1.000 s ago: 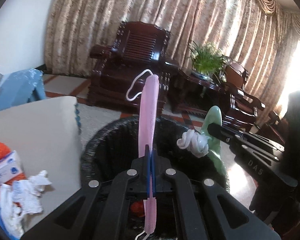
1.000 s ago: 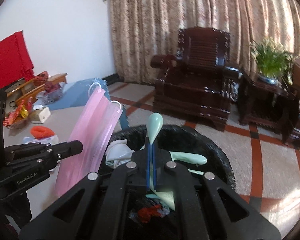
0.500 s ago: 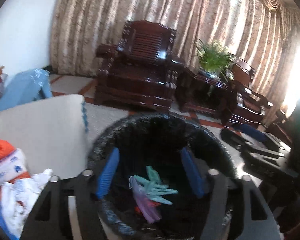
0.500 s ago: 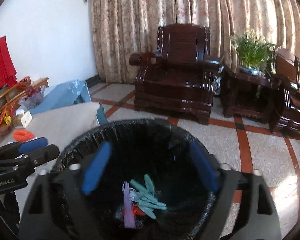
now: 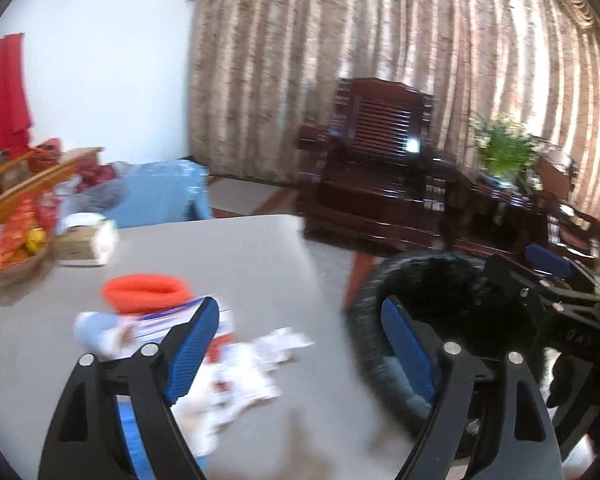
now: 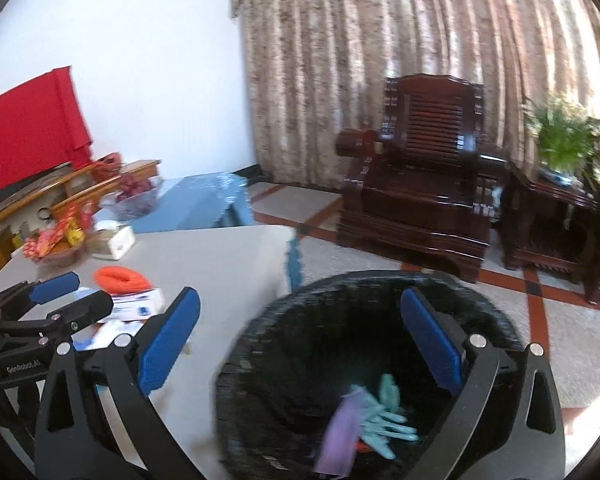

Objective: Collect trash
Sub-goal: 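Grasp the blue plastic bag with the left gripper while the right grasps white tissues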

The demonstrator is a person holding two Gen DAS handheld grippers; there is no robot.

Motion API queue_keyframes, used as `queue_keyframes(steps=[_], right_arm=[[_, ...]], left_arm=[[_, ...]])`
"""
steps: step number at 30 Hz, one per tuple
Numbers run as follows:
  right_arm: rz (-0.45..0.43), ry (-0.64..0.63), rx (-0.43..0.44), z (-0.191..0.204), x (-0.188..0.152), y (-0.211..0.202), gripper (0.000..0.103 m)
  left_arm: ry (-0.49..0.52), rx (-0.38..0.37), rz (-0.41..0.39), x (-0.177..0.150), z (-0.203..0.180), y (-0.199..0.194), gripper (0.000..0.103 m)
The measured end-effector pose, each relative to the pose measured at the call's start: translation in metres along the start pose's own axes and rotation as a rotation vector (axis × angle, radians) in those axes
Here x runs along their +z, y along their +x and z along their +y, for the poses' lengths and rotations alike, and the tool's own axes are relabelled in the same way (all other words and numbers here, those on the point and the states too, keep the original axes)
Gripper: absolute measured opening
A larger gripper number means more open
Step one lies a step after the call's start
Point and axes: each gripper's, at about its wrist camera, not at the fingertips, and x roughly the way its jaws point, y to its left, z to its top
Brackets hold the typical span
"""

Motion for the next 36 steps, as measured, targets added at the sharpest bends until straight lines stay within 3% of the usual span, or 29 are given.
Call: queue_keyframes(steps=[7, 14, 26, 28, 29, 33, 36], right_arm=[[0.02, -0.046, 0.133, 0.066, -0.015, 0.017, 0.098], [0.029, -0.122, 0.237, 0.127, -0.029, 0.026, 0.098], [0.09, -0.165, 0.242, 0.142, -0.044, 0.043, 0.097], [0.1, -0.171, 0.238, 0.143, -0.046, 0.046, 0.097], [0.104, -0.175, 0.237, 0.143, -0.047, 0.047, 0.097], [0.12, -0.186, 0.234, 0.143, -0.049, 0.052, 0.097], [0.129, -0.184, 0.234, 0.146, -0.051, 0.056, 0.097]], left_arm=[[-0.042, 0.172, 0.035, -0.042, 0.065, -0.026, 0.082], [-0.11, 0.251, 0.102, -0.09, 0.104, -0.029, 0.082], [-0.191, 0.207, 0.18, -0.113, 0.127, 0.014, 0.08], [-0.217, 0.162, 0.206, -0.116, 0.131, 0.022, 0.062], [-0.231, 0.142, 0.215, -0.117, 0.131, 0.024, 0.057], [-0.235, 0.119, 0.209, -0.117, 0.131, 0.022, 0.045], [-0.273, 0.123, 0.181, -0.114, 0.139, 0.008, 0.043]])
